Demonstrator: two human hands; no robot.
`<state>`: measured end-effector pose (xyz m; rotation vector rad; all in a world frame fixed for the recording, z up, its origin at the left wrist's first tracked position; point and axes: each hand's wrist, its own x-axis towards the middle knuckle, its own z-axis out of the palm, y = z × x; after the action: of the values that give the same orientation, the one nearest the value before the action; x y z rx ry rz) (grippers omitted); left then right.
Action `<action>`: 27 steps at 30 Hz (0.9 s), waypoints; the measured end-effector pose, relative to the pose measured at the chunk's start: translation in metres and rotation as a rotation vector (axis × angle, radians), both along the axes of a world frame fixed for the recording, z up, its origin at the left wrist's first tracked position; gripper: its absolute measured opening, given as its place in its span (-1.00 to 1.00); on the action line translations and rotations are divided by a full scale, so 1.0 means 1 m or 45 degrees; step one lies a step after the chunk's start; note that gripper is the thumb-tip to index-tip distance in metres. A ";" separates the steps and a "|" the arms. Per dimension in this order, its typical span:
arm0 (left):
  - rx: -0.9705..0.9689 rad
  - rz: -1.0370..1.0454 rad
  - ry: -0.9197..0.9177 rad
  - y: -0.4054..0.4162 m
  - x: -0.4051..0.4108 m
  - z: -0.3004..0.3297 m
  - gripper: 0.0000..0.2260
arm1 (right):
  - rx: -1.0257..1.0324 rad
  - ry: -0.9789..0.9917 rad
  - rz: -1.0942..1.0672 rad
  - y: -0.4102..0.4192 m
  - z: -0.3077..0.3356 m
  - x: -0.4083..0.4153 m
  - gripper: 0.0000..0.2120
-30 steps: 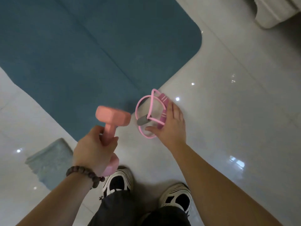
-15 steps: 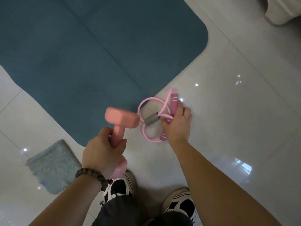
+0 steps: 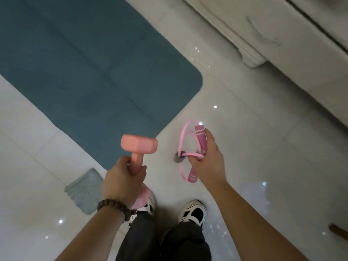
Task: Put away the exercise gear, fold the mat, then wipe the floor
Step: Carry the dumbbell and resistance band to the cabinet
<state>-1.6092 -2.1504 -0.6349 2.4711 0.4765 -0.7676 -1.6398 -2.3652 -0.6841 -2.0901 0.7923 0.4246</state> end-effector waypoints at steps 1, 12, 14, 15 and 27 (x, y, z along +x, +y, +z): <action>-0.011 -0.010 -0.004 -0.004 0.003 0.024 -0.87 | 0.007 -0.008 -0.030 -0.002 0.026 0.000 -0.20; -0.090 -0.262 -0.136 -0.039 0.035 0.318 -0.85 | -0.037 -0.176 -0.132 -0.025 0.341 -0.002 -0.23; -0.098 -0.301 -0.199 -0.041 0.033 0.359 -0.86 | -0.083 -0.209 -0.139 -0.032 0.387 -0.013 -0.24; -0.106 -0.322 -0.235 -0.043 0.032 0.377 -0.85 | -0.100 -0.225 -0.158 -0.034 0.407 -0.020 -0.24; -0.219 -0.688 -0.369 -0.127 0.009 0.479 -0.81 | -0.114 -0.287 -0.675 -0.097 0.532 -0.125 -0.34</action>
<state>-1.5998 -2.2774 -0.1561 2.5067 -0.3638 -0.5951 -1.7645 -2.4626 -0.1519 -1.8672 1.1938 -0.1341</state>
